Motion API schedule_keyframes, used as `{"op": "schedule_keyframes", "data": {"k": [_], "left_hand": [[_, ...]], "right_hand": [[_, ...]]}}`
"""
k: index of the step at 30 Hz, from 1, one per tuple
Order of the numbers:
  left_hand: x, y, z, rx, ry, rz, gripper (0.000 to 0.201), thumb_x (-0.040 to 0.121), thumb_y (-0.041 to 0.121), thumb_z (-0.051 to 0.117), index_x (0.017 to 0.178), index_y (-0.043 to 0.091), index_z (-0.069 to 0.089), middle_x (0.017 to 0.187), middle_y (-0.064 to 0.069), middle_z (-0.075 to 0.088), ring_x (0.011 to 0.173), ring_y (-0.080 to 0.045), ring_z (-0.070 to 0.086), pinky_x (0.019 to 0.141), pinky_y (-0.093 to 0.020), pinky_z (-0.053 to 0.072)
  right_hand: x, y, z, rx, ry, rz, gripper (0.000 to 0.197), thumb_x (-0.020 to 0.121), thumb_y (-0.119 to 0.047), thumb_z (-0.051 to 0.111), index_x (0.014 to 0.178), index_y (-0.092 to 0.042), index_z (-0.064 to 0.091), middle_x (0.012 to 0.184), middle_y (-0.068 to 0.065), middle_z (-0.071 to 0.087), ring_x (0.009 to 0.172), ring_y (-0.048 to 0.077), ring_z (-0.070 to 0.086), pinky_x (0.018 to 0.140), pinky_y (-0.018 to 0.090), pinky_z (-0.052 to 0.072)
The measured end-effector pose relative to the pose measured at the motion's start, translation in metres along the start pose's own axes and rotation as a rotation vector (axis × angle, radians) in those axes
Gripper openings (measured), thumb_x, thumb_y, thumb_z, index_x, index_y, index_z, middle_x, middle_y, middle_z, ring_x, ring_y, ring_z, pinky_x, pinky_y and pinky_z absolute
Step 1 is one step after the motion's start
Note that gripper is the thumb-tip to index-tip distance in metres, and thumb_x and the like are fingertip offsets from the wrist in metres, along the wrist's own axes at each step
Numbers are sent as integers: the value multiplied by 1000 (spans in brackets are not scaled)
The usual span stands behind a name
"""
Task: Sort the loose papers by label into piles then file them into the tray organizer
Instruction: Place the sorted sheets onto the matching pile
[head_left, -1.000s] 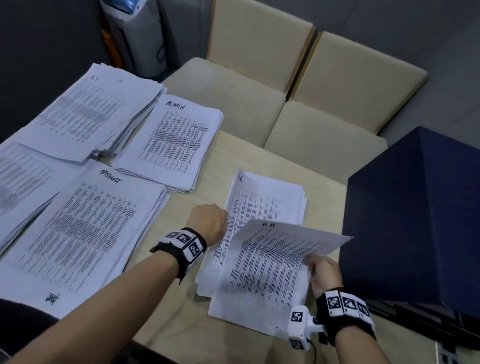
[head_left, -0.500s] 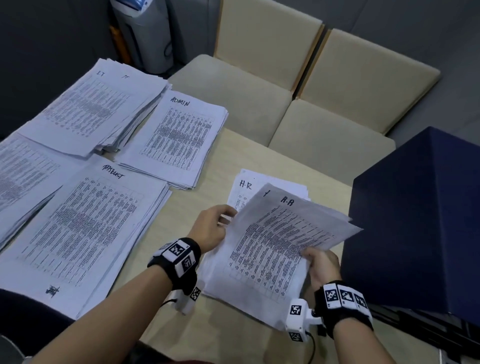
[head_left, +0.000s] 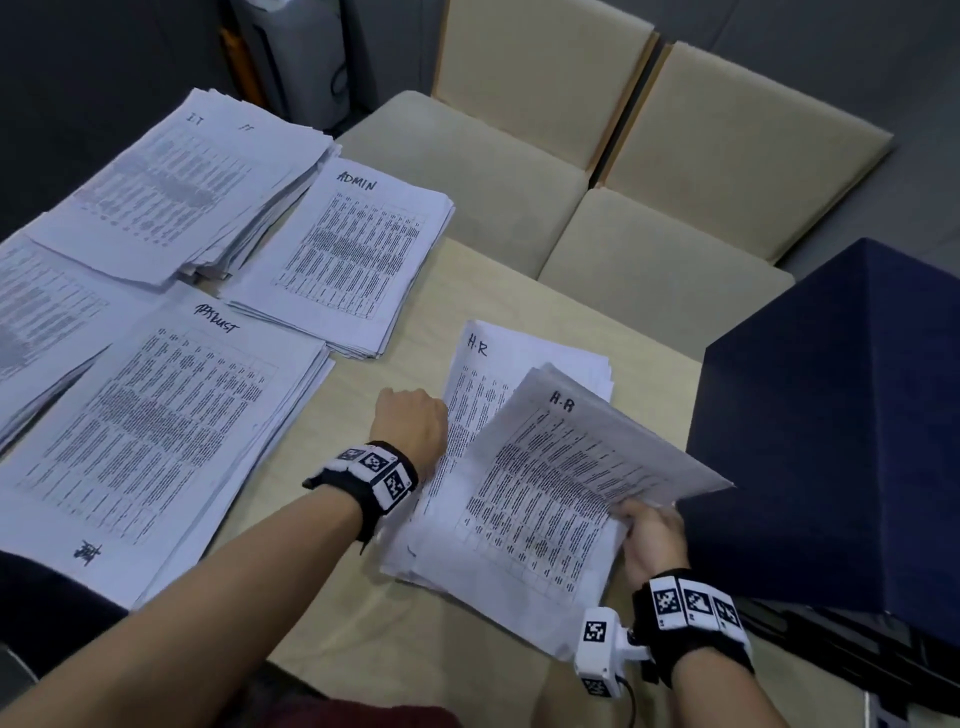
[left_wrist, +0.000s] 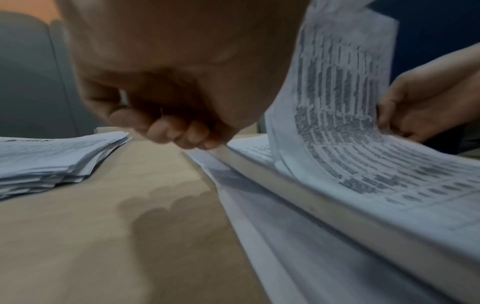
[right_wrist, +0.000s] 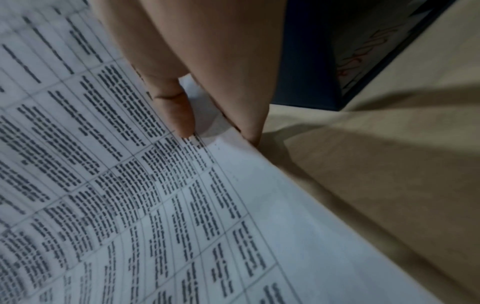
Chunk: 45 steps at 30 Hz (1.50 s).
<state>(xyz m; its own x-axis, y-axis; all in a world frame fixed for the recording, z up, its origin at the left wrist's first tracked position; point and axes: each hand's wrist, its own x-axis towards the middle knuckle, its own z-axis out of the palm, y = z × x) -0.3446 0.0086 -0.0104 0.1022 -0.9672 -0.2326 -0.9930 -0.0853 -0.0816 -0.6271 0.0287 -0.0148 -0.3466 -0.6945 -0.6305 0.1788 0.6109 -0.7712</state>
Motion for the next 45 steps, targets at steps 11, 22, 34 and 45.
{"op": "schedule_keyframes", "data": {"k": [11,22,34,45], "left_hand": [[-3,-22,-11,-1303,-34,47,36,81,26,81,63,18,51,53,8,47,47,-6,38,51,-23,36],[20,-44,11,-1492,-111,-47,42,87,35,75,70,3,54,58,0,41,48,-14,34,53,-26,32],[38,-21,-3,-1250,-134,190,12,94,27,66,85,19,61,75,6,57,61,-4,47,61,-27,41],[38,-32,14,-1452,-56,26,41,89,49,67,66,18,53,60,7,50,54,-10,42,60,-28,40]], "right_hand": [[-7,-14,14,109,-13,30,29,81,22,41,78,-3,56,79,11,63,72,23,62,59,31,51],[-1,-13,35,43,109,-19,22,77,15,59,90,-2,67,94,13,74,87,30,69,72,34,53],[-1,-18,44,15,41,48,28,79,15,50,101,6,66,101,18,73,89,33,68,71,35,53],[11,-8,42,44,71,-31,29,79,17,52,93,-6,63,99,12,70,97,31,64,77,36,51]]}}
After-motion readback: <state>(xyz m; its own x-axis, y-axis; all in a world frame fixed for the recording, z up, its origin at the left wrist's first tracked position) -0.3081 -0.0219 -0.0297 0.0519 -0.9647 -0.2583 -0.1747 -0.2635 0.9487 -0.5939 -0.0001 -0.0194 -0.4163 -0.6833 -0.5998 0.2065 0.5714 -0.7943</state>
